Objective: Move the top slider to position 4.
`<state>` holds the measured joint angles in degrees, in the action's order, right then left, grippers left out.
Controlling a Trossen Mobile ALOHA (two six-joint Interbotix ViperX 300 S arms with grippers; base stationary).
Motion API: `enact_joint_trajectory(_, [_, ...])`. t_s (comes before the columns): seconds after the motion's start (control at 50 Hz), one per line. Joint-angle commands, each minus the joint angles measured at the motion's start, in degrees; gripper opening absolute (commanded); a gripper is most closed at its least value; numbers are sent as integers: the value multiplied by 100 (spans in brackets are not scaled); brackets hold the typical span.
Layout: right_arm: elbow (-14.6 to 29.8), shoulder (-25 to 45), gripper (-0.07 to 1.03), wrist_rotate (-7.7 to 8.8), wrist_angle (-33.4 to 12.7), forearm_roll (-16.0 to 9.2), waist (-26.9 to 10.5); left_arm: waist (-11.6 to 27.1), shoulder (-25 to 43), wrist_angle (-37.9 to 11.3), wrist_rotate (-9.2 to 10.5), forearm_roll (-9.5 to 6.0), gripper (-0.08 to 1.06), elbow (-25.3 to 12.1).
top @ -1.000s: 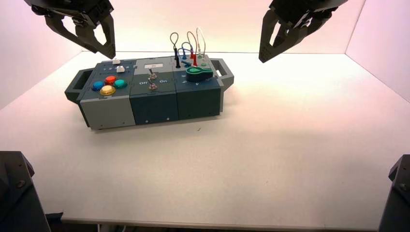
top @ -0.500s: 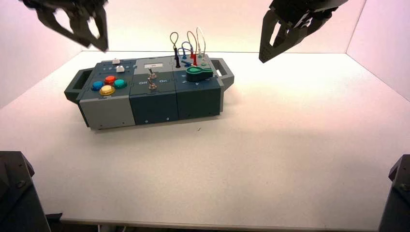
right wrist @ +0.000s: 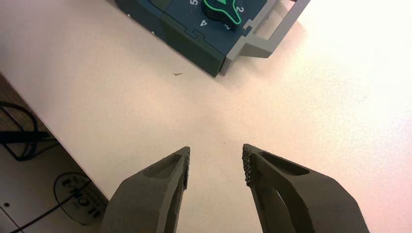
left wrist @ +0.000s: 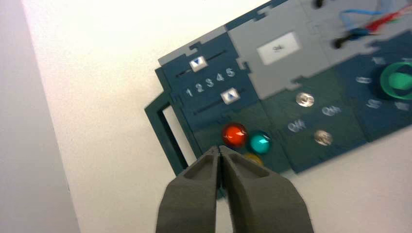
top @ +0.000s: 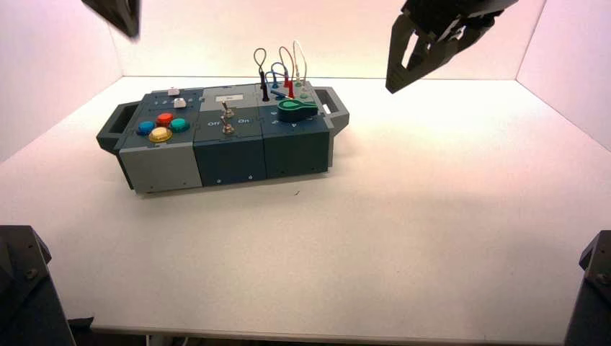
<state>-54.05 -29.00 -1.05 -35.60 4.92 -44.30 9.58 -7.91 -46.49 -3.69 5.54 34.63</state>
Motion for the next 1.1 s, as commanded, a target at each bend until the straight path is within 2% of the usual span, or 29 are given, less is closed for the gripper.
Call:
enact_joint_trajectory(0.02, [132,-44,58,9,26,9,18,-123,659,79,-79,44,-3,-413])
enact_joint_trajectory(0.28, [141,-26,58,9,26,9,18,-413,1608,237,-79,62,-3,-896])
enact_joint_trajectory(0.66, [141,9,58,9,44,9,18,-615,2092,352,-132,70,-3,-1415])
enact_joint_trajectory(1.1, [149,62,58,18,44,18,18,-615,2593,466,-132,-9,-3,-1688])
